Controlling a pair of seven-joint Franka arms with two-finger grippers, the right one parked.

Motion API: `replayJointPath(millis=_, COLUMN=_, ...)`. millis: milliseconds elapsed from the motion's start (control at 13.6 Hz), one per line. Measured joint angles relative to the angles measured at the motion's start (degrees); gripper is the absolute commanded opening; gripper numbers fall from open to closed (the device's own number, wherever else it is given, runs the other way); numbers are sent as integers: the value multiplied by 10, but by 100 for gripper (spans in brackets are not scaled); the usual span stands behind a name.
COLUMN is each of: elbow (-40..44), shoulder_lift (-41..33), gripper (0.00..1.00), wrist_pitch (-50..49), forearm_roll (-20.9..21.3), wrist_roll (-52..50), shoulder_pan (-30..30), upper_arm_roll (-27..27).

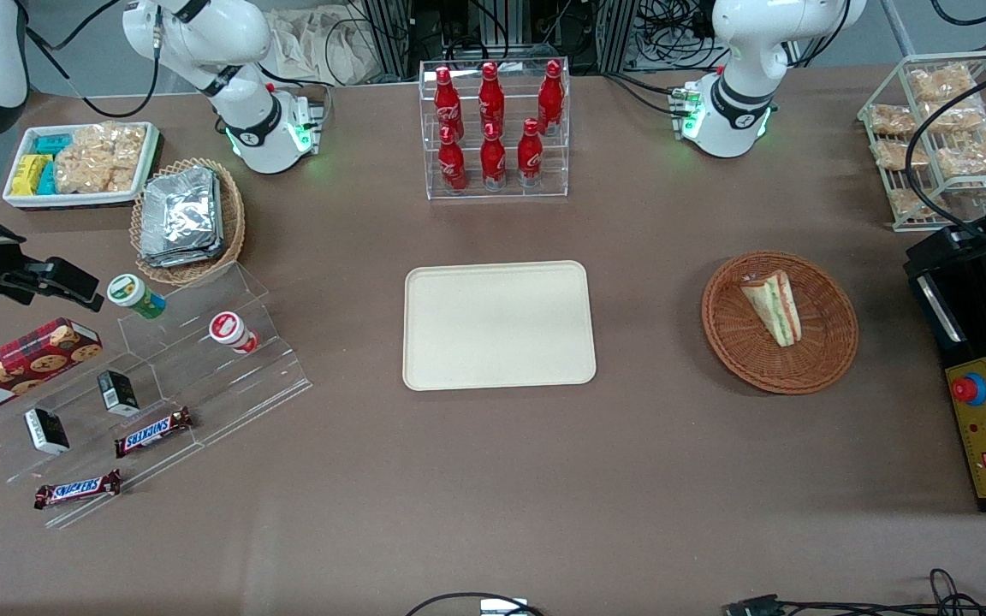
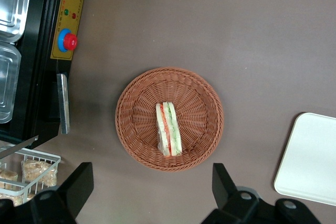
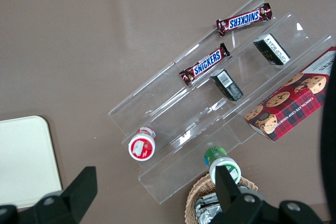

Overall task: Place sandwich from basket to tray
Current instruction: 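Move the left gripper over the sandwich in the wicker basket, then lower the open left gripper around the wrapped sandwich and close it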

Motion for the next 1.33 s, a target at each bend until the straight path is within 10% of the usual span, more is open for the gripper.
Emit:
replayJointPath(millis=664, elbow=-37, shoulder_lift=6, gripper=100, wrist_pitch=-12, forearm_roll=-1, wrist_roll=0, shoulder_pan=-29, upper_arm_roll=33)
replayJointPath(millis=1328, elbow=-367, shoulder_lift=-29, gripper=100, wrist_pitch=297, forearm_roll=-16, wrist_roll=-100, shoulder_pan=-42, upper_arm_roll=24)
